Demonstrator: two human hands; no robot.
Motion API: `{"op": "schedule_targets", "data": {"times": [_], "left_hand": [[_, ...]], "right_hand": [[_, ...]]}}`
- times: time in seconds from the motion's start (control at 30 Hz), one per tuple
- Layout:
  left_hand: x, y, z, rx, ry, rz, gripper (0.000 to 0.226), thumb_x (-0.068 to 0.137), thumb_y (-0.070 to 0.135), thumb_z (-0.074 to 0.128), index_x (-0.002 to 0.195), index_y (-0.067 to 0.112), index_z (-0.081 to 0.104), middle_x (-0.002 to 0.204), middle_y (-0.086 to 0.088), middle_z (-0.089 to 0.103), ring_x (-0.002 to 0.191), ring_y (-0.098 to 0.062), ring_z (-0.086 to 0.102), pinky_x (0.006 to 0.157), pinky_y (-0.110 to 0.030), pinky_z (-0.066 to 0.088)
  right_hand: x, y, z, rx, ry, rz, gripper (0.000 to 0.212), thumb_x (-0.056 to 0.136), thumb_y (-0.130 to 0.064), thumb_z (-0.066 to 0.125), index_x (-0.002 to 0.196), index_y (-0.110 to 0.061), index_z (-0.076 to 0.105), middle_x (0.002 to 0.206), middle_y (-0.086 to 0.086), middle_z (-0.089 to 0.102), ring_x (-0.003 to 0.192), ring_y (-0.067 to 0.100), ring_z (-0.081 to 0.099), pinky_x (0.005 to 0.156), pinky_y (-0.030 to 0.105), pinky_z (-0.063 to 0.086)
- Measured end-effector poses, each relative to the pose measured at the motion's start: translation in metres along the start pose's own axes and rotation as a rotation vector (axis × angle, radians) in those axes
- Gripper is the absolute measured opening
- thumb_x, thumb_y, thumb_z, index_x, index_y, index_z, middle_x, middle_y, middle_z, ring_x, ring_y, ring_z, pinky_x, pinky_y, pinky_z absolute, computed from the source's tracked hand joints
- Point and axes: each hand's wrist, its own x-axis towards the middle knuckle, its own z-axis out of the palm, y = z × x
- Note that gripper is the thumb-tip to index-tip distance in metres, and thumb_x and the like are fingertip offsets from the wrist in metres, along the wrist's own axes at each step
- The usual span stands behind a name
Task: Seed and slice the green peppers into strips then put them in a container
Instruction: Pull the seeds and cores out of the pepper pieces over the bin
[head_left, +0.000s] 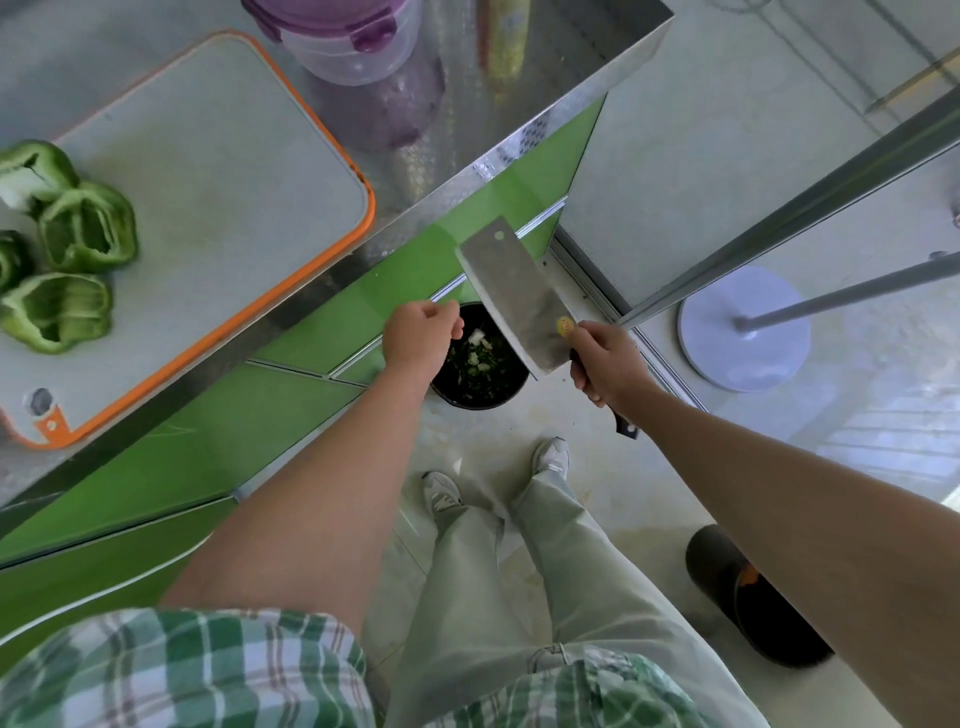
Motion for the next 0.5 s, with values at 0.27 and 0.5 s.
{"op": "schedule_targets", "data": {"times": [0.27,0.5], "left_hand": [[-0.008,0.027,-0.052,0.294,0.477,0.31,0.047,0.096,0.039,0.039,0.066,0.008,0.059,0.062,-0.01,0.063,0.061,-0.036,0.057,0.053,-0.04,0.042],[-0.013,0.011,-0.135,0.301,0.731,0.249,0.02,0.096,0.027,0.048,0.096,0.012,0.062,0.091,-0.011,0.065,0.086,-0.032,0.059,0.069,-0.04,0.043]], "right_hand": [[-0.005,-0.086,0.016,0.007,-0.076,-0.168,0.039,0.098,-0.028,0.042,0.062,-0.013,0.046,0.052,0.009,0.052,0.036,0.019,0.038,0.039,0.022,0.035],[0.002,-0.179,0.085,-0.129,-0.197,-0.347,0.021,0.09,-0.02,0.053,0.07,-0.015,0.049,0.061,0.001,0.045,0.044,0.017,0.043,0.036,0.021,0.037]]}}
